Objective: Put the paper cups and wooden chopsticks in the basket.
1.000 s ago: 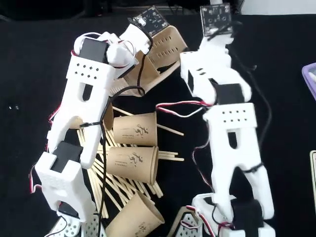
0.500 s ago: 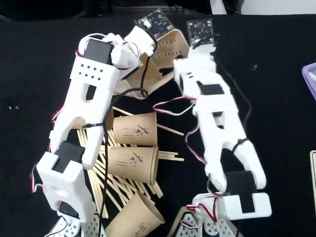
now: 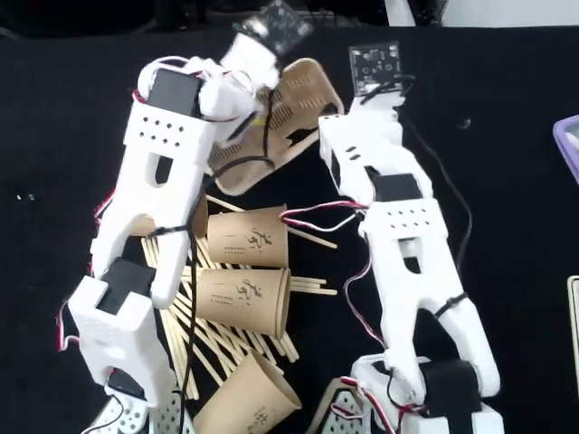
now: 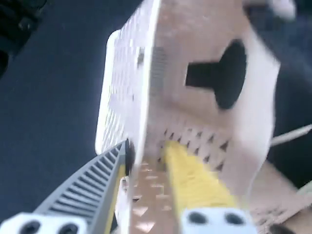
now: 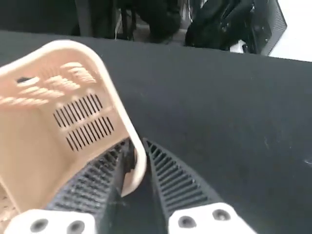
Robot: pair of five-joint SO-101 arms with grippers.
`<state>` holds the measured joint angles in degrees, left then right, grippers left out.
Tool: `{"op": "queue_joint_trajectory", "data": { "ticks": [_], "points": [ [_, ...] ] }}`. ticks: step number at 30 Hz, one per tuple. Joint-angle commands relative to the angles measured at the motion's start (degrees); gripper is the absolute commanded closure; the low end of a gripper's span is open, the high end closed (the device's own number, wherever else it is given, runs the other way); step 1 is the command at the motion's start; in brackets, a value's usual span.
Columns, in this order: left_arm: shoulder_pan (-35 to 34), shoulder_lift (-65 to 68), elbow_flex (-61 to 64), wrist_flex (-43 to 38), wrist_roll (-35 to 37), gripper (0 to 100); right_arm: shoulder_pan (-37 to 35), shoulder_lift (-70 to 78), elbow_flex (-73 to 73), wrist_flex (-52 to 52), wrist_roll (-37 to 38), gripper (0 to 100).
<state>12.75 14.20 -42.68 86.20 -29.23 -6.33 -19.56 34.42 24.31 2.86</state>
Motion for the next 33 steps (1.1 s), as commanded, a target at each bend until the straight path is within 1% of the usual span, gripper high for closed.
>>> {"op": "queue_joint_trajectory", "data": {
  "ticks": [1, 2, 4, 6, 9, 10, 13, 19, 21, 24, 25, 26, 29, 31, 33],
  "points": [
    [-3.8, -2.7, -9.8, 0.0, 22.3, 72, 0.4, -1.8, 0.0, -2.5, -0.6, 98.8],
    [-4.3, -2.7, -10.8, 0.0, 24.0, 72, 0.5, -0.9, 0.0, -3.7, -0.6, 98.8],
    [-4.8, -2.7, -11.8, 1.8, 24.8, 73, 0.6, 0.6, 0.0, -5.5, -0.6, 98.8],
    [-5.1, -2.7, -11.9, 5.7, 24.8, 74, 0.9, 1.4, 0.0, -6.5, -0.6, 98.8],
    [-4.8, -2.7, -12.2, 13.9, 24.4, 75, 2.0, 2.3, -1.0, -7.5, -0.7, 98.8],
    [-4.8, -2.7, -11.4, 14.9, 24.4, 75, 2.6, 2.4, -1.8, -7.4, -0.7, 98.8],
    [-5.1, -2.8, -8.8, 14.7, 24.4, 75, 3.3, 3.6, -4.3, -7.0, -0.7, 98.8],
    [-2.3, -2.8, -2.9, 14.7, 24.4, 75, 3.3, 7.2, -7.0, -7.0, -0.7, 98.8],
    [-2.6, -2.2, -1.1, 14.5, 24.4, 75, 3.4, 7.5, -7.1, -7.0, -0.7, 98.8],
    [-6.6, -1.8, 1.7, 12.0, 24.4, 75, 3.4, 7.4, -6.8, -7.0, -0.7, 98.8],
    [-8.0, -1.7, 3.2, 10.5, 24.4, 77, 3.4, 7.4, -6.8, -7.0, -0.7, 98.8],
    [-9.4, -1.7, 4.5, 8.9, 24.7, 81, 3.4, 7.4, -6.8, -7.0, -0.7, 98.7],
    [-11.6, -1.3, 7.1, 5.5, 24.8, 98, 3.3, 7.4, -6.8, -7.0, -0.7, 98.7],
    [-12.6, -1.2, 9.0, 3.2, 25.5, 95, 3.0, 7.3, -6.6, -6.8, -0.7, 98.7],
    [-13.8, -1.5, 9.8, -1.1, 28.6, 97, 3.0, 7.2, -6.6, -4.6, -0.7, 98.7]
  ]
}}
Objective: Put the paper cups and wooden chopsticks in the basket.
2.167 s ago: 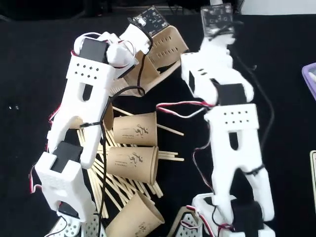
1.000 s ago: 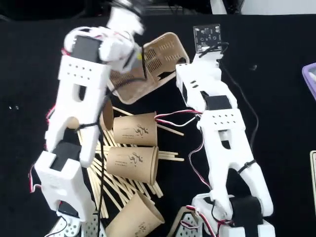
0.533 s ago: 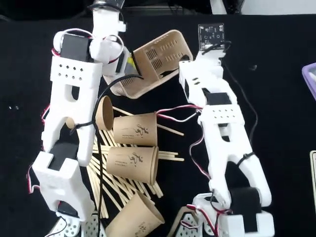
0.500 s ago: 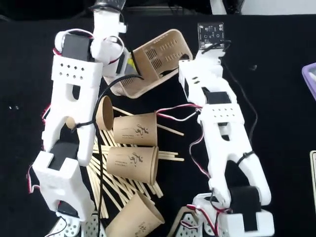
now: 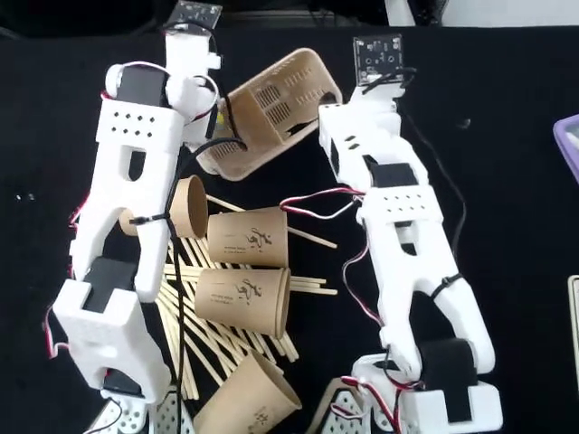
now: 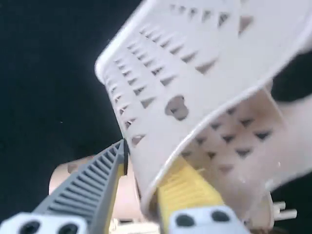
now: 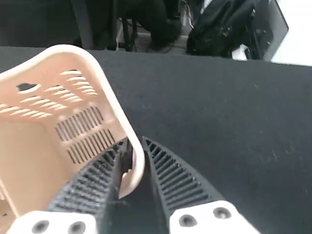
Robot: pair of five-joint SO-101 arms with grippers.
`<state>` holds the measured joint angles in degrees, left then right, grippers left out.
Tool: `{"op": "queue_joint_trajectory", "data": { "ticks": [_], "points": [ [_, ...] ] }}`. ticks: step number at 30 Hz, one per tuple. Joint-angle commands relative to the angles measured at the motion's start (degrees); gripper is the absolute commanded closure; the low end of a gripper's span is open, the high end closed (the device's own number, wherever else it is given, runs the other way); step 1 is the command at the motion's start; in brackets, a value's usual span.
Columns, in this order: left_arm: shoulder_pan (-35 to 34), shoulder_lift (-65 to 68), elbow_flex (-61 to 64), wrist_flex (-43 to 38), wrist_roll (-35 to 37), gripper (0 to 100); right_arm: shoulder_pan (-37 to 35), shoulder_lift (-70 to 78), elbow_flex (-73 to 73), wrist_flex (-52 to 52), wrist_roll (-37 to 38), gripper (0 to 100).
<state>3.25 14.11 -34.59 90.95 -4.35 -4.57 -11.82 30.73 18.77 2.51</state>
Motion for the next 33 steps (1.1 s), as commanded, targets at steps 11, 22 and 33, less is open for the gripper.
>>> {"op": "queue_joint_trajectory", "data": {
  "ticks": [11, 22, 33],
  "points": [
    [-10.6, -1.1, 1.7, -21.9, 6.8, 97, -0.4, -10.2, -2.1, 13.4, -0.4, 98.7],
    [-11.5, 2.4, -0.3, -18.6, 9.5, 83, -10.1, -10.2, -0.9, 9.1, -0.2, 97.5],
    [-13.0, 2.1, -8.4, -17.1, 19.8, 75, -10.4, -9.8, -5.5, 8.0, -0.3, 76.3]
  ]
}}
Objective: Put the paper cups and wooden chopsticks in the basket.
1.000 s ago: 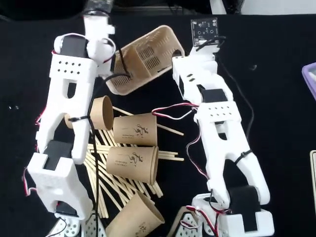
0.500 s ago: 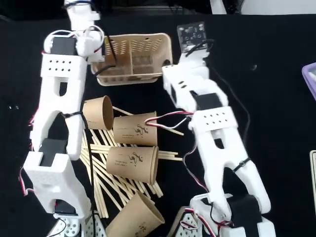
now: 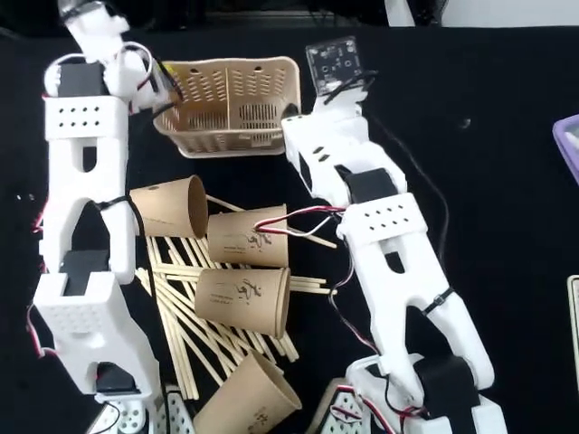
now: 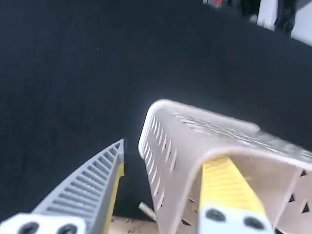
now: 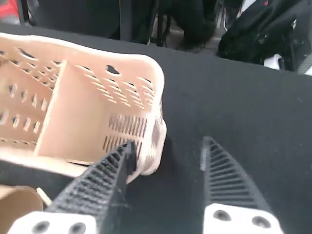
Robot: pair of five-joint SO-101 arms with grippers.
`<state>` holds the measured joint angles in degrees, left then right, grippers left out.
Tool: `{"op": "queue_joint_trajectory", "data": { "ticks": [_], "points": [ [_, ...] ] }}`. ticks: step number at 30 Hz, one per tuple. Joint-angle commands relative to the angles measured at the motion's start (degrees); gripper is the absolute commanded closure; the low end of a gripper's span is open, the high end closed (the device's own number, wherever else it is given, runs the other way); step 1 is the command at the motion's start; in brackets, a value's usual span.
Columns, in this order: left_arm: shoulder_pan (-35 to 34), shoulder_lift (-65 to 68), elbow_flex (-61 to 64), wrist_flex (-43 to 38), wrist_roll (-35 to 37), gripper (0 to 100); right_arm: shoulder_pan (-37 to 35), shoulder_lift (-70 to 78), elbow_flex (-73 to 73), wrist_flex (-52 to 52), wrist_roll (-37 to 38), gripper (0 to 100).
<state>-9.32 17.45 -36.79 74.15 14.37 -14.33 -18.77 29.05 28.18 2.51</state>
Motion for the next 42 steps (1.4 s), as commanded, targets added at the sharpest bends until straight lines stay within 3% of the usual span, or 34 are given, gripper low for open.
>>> {"op": "queue_joint_trajectory", "data": {
  "ticks": [1, 7, 21, 31, 36, 42],
  "points": [
    [0.3, -1.2, -6.4, -0.3, 1.1, 75, -0.5, -2.4, -4.4, -2.1, -0.3, 76.5],
    [2.4, -0.5, -5.8, 1.7, 0.6, 75, -0.6, 1.6, -7.2, -0.8, -0.3, 76.6],
    [0.9, -0.5, -9.4, -2.4, 0.6, 75, 0.3, 2.8, -17.5, -0.9, -0.4, 77.0],
    [0.9, 10.3, -9.8, -3.9, 1.0, 76, 1.2, 15.0, -30.4, 3.3, -0.4, 82.2],
    [2.1, 11.3, -9.8, -0.9, 0.5, 95, 1.2, 14.8, -29.3, 3.4, -0.4, 82.1],
    [3.6, 10.9, -9.9, 4.8, -4.7, 97, 0.9, 14.6, -26.6, 3.6, -0.4, 82.1]
  ]
}}
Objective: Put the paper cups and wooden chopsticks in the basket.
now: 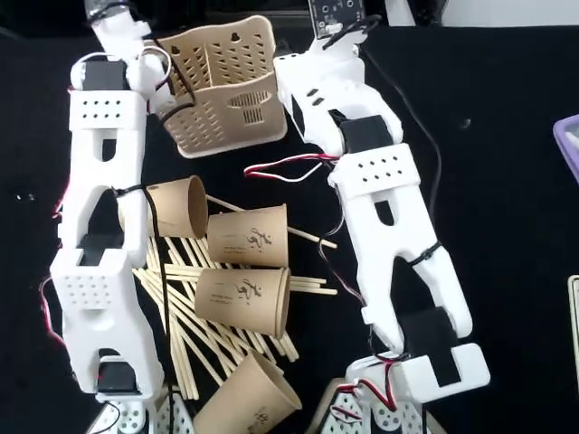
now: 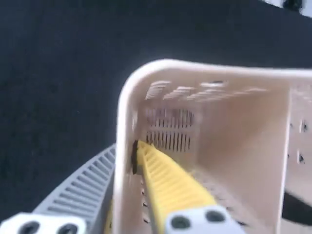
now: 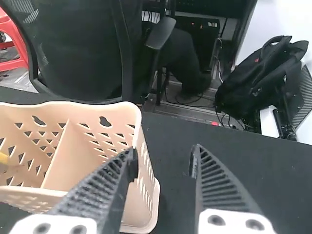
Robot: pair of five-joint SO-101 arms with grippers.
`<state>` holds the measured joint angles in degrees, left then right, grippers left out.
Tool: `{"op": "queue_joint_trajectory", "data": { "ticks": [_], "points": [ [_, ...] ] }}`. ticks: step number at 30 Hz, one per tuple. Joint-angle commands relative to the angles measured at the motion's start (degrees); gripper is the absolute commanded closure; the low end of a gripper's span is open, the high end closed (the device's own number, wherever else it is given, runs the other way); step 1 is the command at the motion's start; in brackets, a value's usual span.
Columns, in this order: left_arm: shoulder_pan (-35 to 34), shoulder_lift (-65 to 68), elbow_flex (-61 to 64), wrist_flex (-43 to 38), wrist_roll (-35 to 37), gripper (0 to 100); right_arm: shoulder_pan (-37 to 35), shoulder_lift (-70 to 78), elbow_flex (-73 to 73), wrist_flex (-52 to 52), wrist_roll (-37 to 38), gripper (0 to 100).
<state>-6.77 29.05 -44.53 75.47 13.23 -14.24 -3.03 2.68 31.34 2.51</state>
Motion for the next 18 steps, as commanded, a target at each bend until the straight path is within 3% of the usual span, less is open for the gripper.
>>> {"op": "queue_joint_trajectory", "data": {
  "ticks": [1, 9, 18],
  "points": [
    [1.1, -0.8, -2.2, 4.1, -4.8, 97, 0.8, -1.1, 0.1, 0.4, -0.4, 82.1],
    [0.9, -1.7, -3.1, 10.3, -14.5, 97, -0.2, -8.2, 5.9, 3.5, -0.4, 82.1],
    [3.0, -8.2, -4.7, 19.2, -17.1, 97, -1.1, -18.3, 20.5, -1.2, -0.4, 82.1]
  ]
}}
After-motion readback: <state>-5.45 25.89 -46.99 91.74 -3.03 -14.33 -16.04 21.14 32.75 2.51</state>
